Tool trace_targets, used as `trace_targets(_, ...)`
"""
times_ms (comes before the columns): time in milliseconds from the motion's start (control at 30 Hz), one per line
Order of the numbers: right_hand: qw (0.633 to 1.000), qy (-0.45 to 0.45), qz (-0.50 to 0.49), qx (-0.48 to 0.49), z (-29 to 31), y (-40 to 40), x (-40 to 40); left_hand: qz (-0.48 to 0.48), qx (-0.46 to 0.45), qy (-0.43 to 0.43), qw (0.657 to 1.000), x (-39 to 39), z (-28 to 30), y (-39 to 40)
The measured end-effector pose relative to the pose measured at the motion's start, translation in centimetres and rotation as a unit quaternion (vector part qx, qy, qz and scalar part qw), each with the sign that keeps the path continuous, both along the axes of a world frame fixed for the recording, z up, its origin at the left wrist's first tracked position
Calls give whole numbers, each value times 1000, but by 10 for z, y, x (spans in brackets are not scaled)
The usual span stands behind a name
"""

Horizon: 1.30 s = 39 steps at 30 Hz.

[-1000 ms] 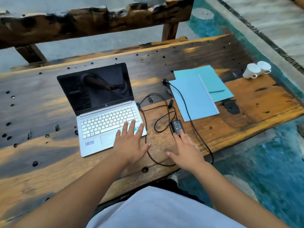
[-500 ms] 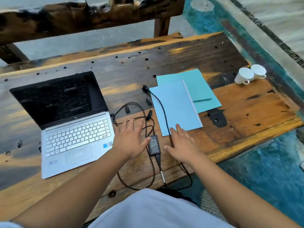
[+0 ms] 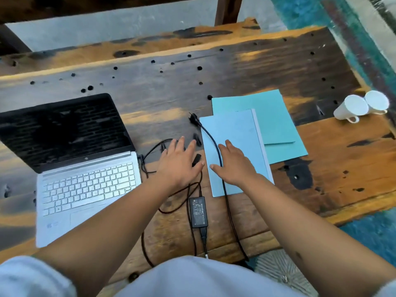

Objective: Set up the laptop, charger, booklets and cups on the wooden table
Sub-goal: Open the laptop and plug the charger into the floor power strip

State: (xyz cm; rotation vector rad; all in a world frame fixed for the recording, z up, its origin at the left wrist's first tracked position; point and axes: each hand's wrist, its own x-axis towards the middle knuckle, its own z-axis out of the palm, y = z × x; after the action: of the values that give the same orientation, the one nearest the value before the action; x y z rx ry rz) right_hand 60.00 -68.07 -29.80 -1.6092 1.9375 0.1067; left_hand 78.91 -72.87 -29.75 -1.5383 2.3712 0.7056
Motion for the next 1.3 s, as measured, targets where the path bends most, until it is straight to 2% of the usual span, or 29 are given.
trace_targets(200,998,-42,-38,12,-33,-66,0,22,83,70,994,-24,-32,-57)
trace_targets(333,993,-60,-105,10,-52,-94,0,146,151,154,965,-46,-52,-80)
trace_targets(400,988,-68,-136,2,-58,-103,2,254,199,210,923,-53,-61,-91)
trace_targets(467,985,-74,-153,-8,-63,-107,4,359,245,260,862,-58,-69,-102)
trace_targets(600,985,-105,-139,-8,-66,-105,7,428,317,335,777,-64,-77,-104)
trace_targets(833,963,-219,-155,-3,-35,-73,18,471,331,400,713,-40,-54,-80)
trace_targets(900,955,-243,-167,-6,-19,-57,25,459,332,421,708,-31,-40,-66)
trace_targets(1000,942,-276,-191,-8,6,-30,37,434,317,441,719,-20,-18,-39)
trace_targets(1300,931,-286,-219,-62,53,66,60,401,292,472,729,5,39,58)
